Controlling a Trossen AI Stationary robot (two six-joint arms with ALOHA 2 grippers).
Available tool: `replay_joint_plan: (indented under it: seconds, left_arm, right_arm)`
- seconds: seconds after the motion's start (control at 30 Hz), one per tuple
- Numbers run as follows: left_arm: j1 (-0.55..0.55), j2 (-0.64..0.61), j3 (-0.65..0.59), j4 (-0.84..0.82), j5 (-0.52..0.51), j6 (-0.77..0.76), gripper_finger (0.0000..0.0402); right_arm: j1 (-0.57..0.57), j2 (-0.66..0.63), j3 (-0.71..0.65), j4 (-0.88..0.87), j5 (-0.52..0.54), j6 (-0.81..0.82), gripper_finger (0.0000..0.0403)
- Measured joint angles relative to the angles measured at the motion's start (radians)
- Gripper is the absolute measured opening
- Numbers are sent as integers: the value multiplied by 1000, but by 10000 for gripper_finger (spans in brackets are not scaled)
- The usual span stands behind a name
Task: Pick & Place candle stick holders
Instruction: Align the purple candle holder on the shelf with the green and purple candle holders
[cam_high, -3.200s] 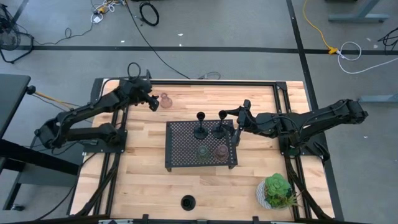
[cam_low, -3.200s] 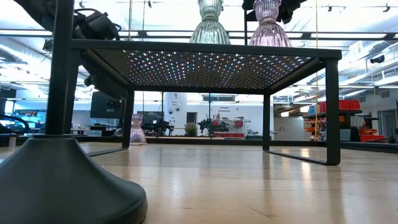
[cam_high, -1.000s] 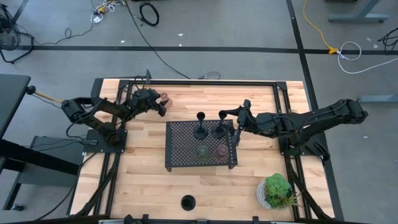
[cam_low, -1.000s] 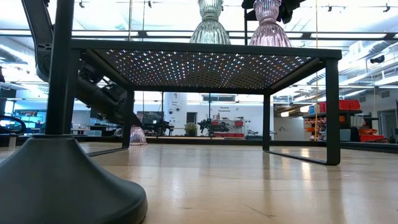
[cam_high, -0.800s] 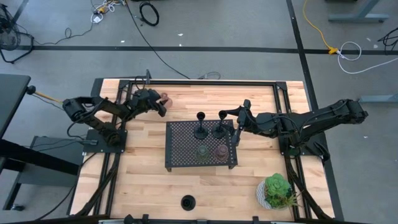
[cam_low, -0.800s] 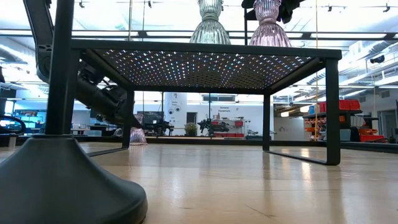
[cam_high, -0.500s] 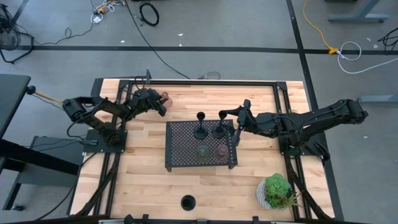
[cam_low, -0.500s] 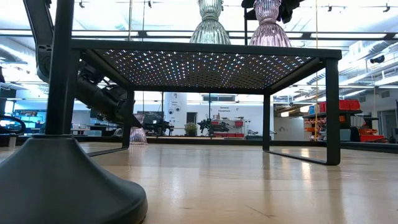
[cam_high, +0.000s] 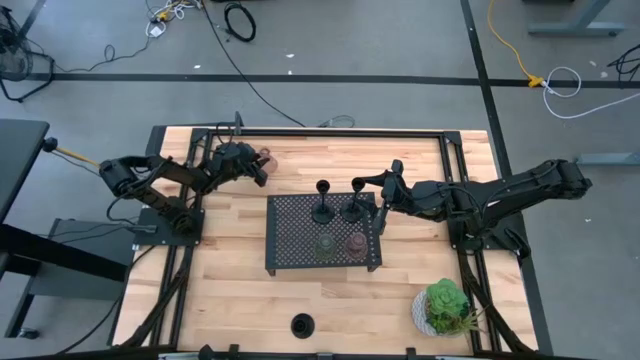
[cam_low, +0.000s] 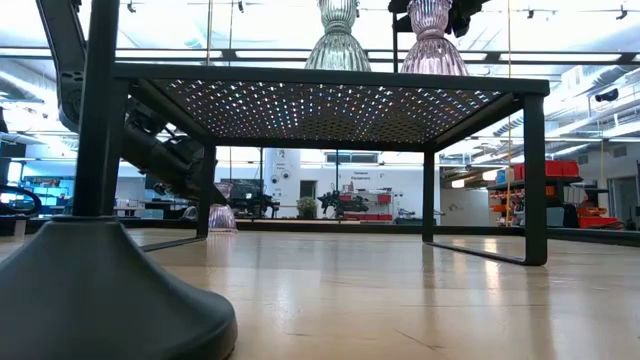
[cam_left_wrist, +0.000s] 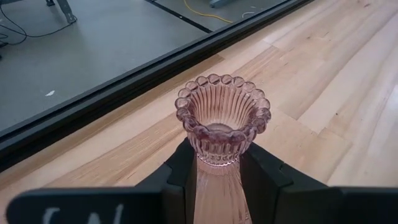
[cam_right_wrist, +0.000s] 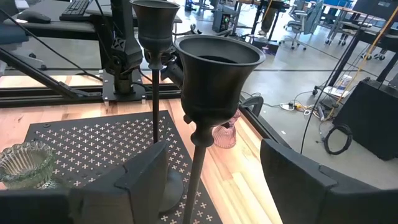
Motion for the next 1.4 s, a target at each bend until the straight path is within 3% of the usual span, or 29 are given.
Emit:
replay_joint_plan:
  seconds: [0.27, 0.7, 1.03, 1.4]
  left_arm:
    - [0, -125, -2, -87, 14, 2, 95]
    - [0, -528, -2, -402, 25, 3, 95]
    - [0, -752, -2, -576, 202, -49, 95]
    - [0, -873, -2, -594, 436, -155, 95]
  right_arm:
    - [0, 0, 0, 0, 0, 0, 255]
    - [0, 0, 0, 0, 0, 4, 255]
    - [0, 0, 0, 0, 0, 5, 255]
    - [0, 0, 0, 0, 0, 8, 255]
